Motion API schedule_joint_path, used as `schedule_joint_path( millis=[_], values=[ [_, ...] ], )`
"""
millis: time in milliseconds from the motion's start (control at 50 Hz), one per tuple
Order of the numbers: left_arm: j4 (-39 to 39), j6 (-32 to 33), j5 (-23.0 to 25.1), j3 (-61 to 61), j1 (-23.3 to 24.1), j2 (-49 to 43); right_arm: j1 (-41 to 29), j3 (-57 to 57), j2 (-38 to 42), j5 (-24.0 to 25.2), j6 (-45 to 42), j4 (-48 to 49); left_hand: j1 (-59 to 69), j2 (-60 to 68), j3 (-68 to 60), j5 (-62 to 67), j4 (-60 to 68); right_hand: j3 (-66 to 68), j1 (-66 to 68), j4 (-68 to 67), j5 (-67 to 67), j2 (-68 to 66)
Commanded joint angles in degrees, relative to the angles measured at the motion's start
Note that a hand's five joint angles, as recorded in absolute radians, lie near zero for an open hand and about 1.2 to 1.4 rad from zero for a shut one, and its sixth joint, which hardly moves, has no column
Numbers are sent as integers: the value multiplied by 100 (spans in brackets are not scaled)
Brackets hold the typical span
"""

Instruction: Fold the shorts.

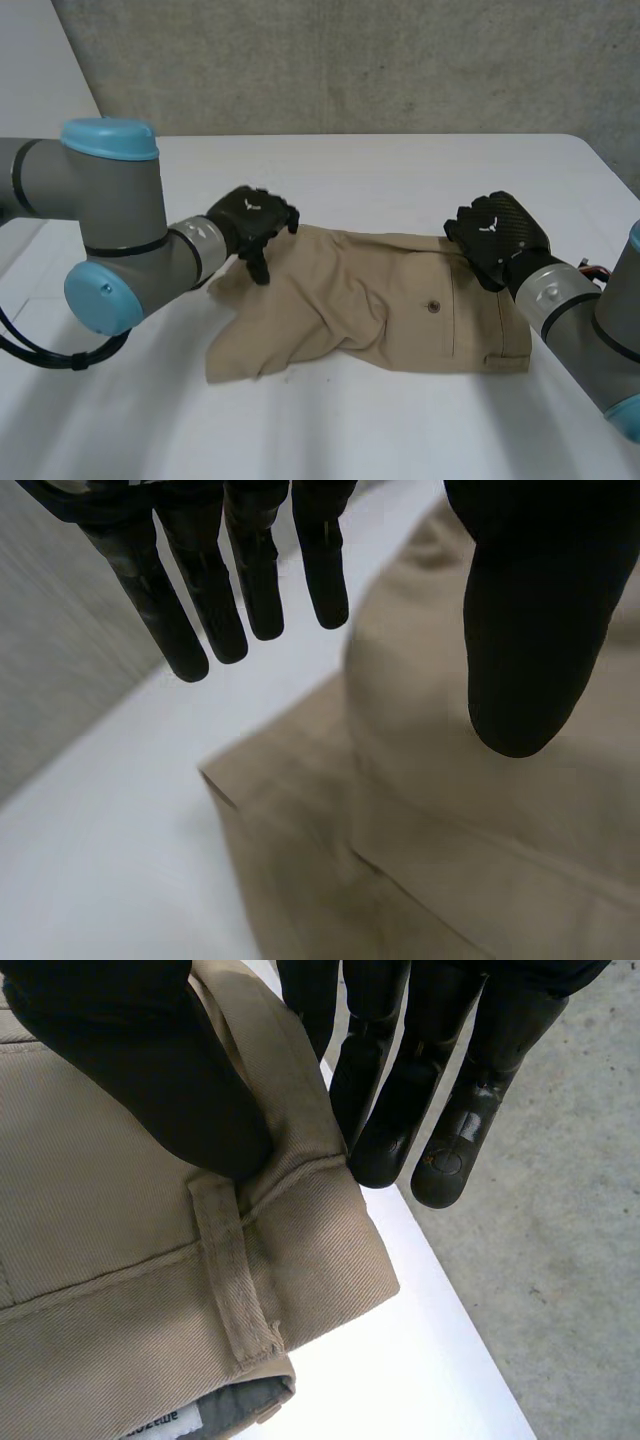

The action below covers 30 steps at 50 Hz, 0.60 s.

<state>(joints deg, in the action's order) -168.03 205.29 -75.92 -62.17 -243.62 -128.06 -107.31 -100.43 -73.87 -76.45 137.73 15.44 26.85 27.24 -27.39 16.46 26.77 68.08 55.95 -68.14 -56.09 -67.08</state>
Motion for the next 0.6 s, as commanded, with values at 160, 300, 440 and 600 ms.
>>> schedule_joint_path(
  millis=[160,300,440,600],
  values=[
    [315,29,33,987,-37,-1441,-10,-47,31,-19,-1,3,2388,2349,-2334,2427,2397,1192,2405,-1186,-1391,-1292],
    [297,20,-10,1278,34,-1600,8,14,31,-19,-10,-15,5315,5276,-5261,5354,5323,1192,2405,-1186,-1391,-1292],
    [-578,55,-668,1339,112,-1442,-1,190,39,-19,17,-32,5315,5276,-5261,5354,5323,1192,2405,-1186,-1391,-1292],
    [-2039,467,-986,1181,236,-1063,-36,655,303,-80,52,-50,5315,5276,-5261,5354,5323,1192,2405,-1186,-1391,-1292]
  ],
)
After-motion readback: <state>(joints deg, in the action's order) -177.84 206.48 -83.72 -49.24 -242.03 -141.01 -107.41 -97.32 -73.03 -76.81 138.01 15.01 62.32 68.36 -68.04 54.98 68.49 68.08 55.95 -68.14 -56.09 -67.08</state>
